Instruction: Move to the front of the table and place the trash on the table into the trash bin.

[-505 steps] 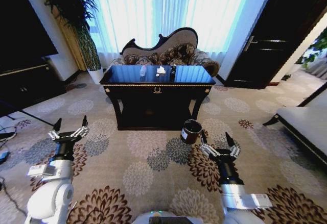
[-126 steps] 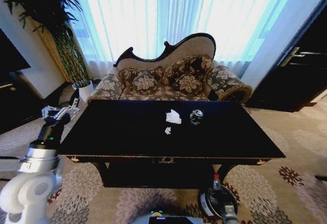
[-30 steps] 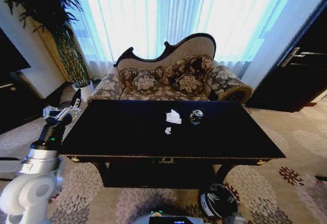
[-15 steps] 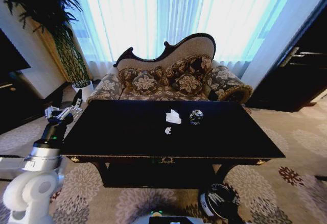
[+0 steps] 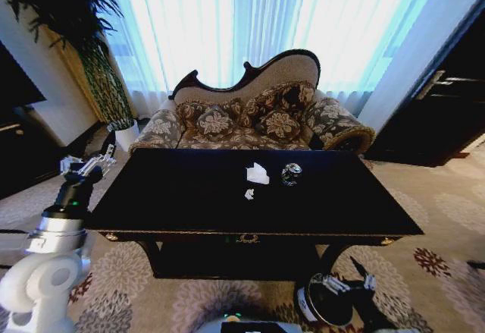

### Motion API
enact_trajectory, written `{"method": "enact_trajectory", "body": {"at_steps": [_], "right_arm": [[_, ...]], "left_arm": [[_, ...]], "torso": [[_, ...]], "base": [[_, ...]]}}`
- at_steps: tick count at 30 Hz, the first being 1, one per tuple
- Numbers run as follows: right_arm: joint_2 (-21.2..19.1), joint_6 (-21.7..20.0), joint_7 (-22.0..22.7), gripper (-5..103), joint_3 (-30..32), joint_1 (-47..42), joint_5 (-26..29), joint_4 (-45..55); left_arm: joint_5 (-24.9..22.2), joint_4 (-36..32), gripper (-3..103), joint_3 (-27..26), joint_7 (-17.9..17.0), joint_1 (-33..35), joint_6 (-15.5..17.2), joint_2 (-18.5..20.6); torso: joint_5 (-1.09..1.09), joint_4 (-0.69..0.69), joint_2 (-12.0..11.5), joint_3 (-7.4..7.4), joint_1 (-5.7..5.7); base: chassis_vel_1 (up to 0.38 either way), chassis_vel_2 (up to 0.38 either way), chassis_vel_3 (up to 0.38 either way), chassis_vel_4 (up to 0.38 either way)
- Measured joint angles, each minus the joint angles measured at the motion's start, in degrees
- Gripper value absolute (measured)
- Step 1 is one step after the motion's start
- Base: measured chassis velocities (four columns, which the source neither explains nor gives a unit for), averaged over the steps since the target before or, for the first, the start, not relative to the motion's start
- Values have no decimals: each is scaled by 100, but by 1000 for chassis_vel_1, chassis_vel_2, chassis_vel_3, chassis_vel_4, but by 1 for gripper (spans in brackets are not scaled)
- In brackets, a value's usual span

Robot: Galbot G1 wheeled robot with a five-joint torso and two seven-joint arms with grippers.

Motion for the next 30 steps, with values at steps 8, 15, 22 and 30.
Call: {"method": "enact_trajectory", "body": {"at_steps": [8, 15, 22, 30], "right_arm": [[-45, -394, 94, 100, 331, 221, 504, 919], [-149, -860, 151, 100, 441, 918, 902, 974], [-248, -1144, 132, 100, 665, 1450, 1292, 958], [-330, -1299, -75, 100, 653, 2053, 1762, 938]], "left_arm": [[-47, -39, 100, -82, 2, 30, 10, 0], [-110, -158, 100, -257, -32, 124, 112, 59], [-113, -287, 100, -237, -183, 136, 269, 73], [-5, -558, 100, 101, -340, 195, 406, -21]], "torso": [[-1, 1, 0, 0, 0], [0, 0, 0, 0, 0], [1, 1, -1, 1, 1], [0, 0, 0, 0, 1]], "base": [[0, 0, 0, 0], [0, 0, 0, 0], [0, 0, 0, 0], [0, 0, 0, 0]]}}
